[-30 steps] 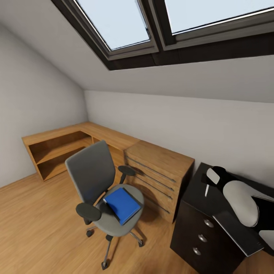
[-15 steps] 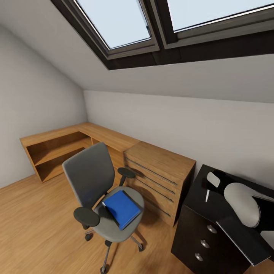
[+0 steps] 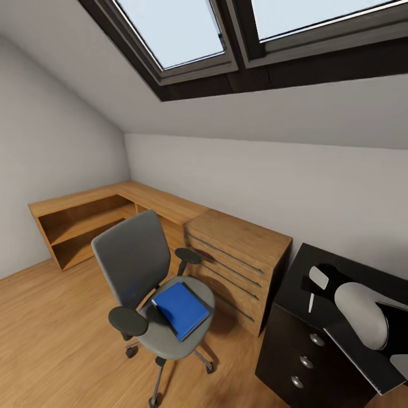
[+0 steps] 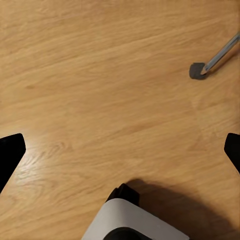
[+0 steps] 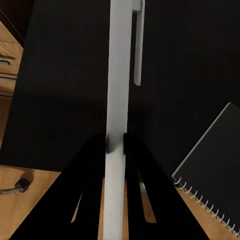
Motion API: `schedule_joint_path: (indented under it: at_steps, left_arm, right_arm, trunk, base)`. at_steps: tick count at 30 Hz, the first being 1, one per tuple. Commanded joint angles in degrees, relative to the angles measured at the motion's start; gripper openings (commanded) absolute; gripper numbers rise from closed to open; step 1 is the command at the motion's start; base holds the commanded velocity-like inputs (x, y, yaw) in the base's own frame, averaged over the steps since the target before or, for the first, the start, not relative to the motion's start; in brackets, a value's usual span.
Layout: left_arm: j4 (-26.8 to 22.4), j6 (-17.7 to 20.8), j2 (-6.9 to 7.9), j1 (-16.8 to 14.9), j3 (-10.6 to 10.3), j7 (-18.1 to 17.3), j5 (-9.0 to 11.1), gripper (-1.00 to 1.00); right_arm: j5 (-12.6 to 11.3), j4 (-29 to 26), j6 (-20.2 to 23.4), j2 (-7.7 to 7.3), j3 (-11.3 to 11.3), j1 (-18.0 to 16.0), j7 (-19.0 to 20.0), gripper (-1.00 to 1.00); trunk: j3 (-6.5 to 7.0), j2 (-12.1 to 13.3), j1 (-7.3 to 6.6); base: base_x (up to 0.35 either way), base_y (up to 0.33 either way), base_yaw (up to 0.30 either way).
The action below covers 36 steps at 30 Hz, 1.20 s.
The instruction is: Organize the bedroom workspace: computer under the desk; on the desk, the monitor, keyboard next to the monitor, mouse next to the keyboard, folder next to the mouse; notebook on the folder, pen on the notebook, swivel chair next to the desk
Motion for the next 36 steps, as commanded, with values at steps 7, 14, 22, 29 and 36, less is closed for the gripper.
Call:
schedule_joint_path:
  at_steps: [7,14,22,29,36]
  left_arm:
    - [-0.05,-0.35,0.06,-0.03,-0.49,0.43,0.3,1.0]
    - [-0.04,-0.37,0.08,-0.03,-0.53,0.33,0.3,1.0]
    - [0.03,-0.51,0.3,-0.03,-0.59,-0.07,0.24,1.0]
    - [0.03,-0.52,0.24,-0.03,-0.66,-0.04,0.22,1.0]
    - [0.03,-1.58,0.1,-0.03,-0.73,0.01,0.08,1.0]
  right_arm:
    - [-0.71,-0.2,0.11,-0.02,0.01,-0.02,-0.25,-1.0]
    - [-0.71,-0.33,0.02,-0.02,0.01,-0.02,-0.25,-1.0]
    - [-0.71,-0.46,0.0,-0.02,0.01,-0.02,-0.24,-1.0]
    - [-0.71,-0.49,-0.05,-0.02,0.01,-0.02,-0.25,-1.0]
    - [-0.65,-0.55,-0.07,-0.02,0.04,-0.02,-0.25,-1.0]
  trunk:
    - [-1.34,-2.87,1.55]
    - [-1.87,-4.08,2.21]
    - [-1.87,-4.08,2.21]
    - [-1.87,-4.08,2.21]
    - [-1.87,-4.08,2.21]
  base:
    - [0.0,0.0,0.0]
    - [0.0,0.0,0.0]
    - [0.108,0.0,0.0]
    - [0.101,0.0,0.0]
    - [0.131,0.0,0.0]
